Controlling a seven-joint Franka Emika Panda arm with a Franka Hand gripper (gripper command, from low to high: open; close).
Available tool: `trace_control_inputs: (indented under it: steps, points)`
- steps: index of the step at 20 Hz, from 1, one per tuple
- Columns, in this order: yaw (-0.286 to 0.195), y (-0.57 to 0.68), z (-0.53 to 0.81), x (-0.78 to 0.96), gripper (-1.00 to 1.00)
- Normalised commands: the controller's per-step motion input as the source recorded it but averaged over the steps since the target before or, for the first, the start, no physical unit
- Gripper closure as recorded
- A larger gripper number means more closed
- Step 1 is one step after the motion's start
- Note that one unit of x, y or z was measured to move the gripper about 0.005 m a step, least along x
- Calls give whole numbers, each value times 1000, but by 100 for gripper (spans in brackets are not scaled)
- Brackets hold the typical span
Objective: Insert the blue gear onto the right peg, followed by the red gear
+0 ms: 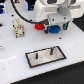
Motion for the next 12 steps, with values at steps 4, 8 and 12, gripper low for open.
trace_control_inputs:
  steps: [4,8,12]
  points:
    - [0,-9,-87,-324,100]
    - [0,-5,-113,-243,100]
    - [0,29,-35,-31,100]
